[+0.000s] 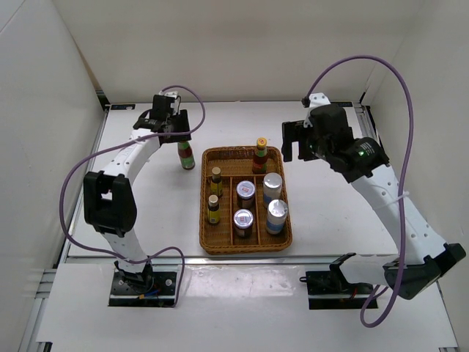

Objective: Organize the condiment bottles

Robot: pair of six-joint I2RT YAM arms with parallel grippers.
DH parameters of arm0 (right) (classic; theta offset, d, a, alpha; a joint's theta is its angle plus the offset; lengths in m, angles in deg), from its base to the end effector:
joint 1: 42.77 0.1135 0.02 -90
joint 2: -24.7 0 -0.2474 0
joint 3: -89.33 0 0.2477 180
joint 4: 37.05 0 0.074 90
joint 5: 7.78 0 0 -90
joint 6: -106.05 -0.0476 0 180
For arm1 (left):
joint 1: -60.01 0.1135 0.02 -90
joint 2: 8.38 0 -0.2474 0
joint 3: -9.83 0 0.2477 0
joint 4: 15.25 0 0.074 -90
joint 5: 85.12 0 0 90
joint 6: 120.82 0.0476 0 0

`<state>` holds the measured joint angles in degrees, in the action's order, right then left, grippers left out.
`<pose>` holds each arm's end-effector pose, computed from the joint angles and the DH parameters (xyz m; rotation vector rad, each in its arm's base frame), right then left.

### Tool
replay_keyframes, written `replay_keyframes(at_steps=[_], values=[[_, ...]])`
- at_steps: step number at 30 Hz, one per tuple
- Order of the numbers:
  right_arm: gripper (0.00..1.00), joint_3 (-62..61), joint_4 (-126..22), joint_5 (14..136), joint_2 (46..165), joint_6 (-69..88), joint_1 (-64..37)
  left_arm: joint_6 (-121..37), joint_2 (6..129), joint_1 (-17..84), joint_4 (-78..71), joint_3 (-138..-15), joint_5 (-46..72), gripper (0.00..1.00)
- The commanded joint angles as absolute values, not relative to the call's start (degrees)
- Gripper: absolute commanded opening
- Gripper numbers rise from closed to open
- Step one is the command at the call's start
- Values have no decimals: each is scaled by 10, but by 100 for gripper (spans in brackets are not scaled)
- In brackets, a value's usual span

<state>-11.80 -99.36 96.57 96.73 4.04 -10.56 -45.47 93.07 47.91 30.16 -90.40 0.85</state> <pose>0.2268 0.1289 0.4035 -0.2309 2.1232 0.1850 0.3920 -0.0806 0.2624 -0.0865 2.3849 -0.1378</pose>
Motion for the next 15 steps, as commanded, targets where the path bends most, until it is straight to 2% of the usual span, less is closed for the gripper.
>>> replay_keyframes(at_steps=[1,3,4,7,8,11,15], values=[[100,-112,-995,960,944,34,-109,-442,921,482,291,-934,8,67],[100,-112,-995,965,944,34,-109,-437,921,482,291,-941,8,60],[100,-112,-1000,965,939,34,-109,-437,921,482,291,-941,8,59],[100,-112,-1000,971,939,34,-109,-424,915,482,291,-960,8,43],[100,-112,-1000,971,933,40,-109,-424,909,482,291,-960,8,33],[100,-106,-1005,976,933,40,-109,-424,903,482,303,-990,8,17],[100,-106,-1005,987,928,46,-109,-419,881,465,318,-1022,4,13]])
